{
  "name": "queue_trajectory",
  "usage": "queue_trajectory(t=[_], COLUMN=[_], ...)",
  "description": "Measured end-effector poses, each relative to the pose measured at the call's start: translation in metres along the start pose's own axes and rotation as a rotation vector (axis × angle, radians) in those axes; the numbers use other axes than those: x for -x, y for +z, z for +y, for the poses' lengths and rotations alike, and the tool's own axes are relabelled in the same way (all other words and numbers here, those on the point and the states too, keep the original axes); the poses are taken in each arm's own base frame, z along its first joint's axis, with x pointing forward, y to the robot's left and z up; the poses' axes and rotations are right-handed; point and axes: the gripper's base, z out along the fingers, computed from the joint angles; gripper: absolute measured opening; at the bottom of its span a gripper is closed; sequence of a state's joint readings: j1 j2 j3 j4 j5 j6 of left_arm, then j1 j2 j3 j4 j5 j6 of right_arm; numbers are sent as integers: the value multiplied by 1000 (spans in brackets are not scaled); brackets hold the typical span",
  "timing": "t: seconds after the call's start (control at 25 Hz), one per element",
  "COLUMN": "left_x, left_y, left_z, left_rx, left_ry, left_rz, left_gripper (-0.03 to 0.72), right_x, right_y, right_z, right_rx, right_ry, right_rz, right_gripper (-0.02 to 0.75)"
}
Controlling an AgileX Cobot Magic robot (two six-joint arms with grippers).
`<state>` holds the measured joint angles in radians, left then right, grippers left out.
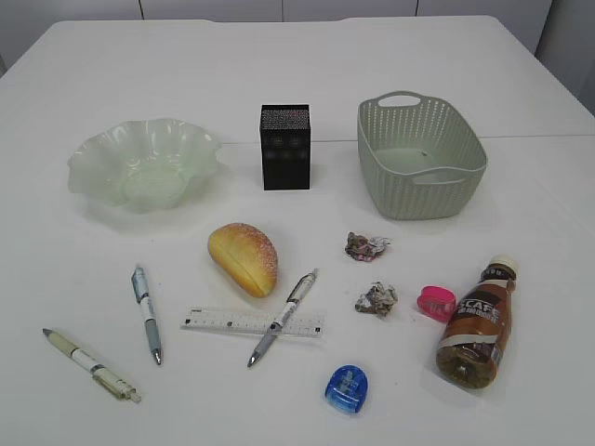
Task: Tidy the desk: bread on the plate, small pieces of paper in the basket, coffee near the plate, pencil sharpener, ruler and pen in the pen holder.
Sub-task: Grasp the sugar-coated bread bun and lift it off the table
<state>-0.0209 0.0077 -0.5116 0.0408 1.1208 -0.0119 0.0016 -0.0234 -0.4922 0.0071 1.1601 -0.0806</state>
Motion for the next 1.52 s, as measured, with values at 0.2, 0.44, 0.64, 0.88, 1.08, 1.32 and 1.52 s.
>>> queue_trajectory(t=[0.2, 0.44, 0.64, 0.88, 1.08, 1.32, 1.52], left_x=[0, 22, 54, 78, 81, 89, 123], left_y=[0, -19, -22, -8, -3, 1, 15], left_z=[-1, 0, -1, -8, -15, -18, -18], left_rx=[-6, -9, -20, -96, -166, -191, -189], left_ry=[-3, -8, -11, -42, -76, -86, -98], left_rz=[0, -32, 54, 191, 220, 264, 311], left_gripper=[238, 238, 239, 239, 239, 239, 276], right_x=[0, 0, 0, 6, 12, 27, 45], right_y=[0, 0, 0, 8, 20, 25, 24], right_z=[0, 0, -1, -3, -3, -3, -6], right_rx=[0, 0, -7, -29, -28, -16, -40], right_ry=[0, 23, 48, 102, 182, 237, 265], right_rz=[0, 0, -2, 68, 168, 230, 241], right_gripper=[574, 574, 574, 574, 574, 574, 574])
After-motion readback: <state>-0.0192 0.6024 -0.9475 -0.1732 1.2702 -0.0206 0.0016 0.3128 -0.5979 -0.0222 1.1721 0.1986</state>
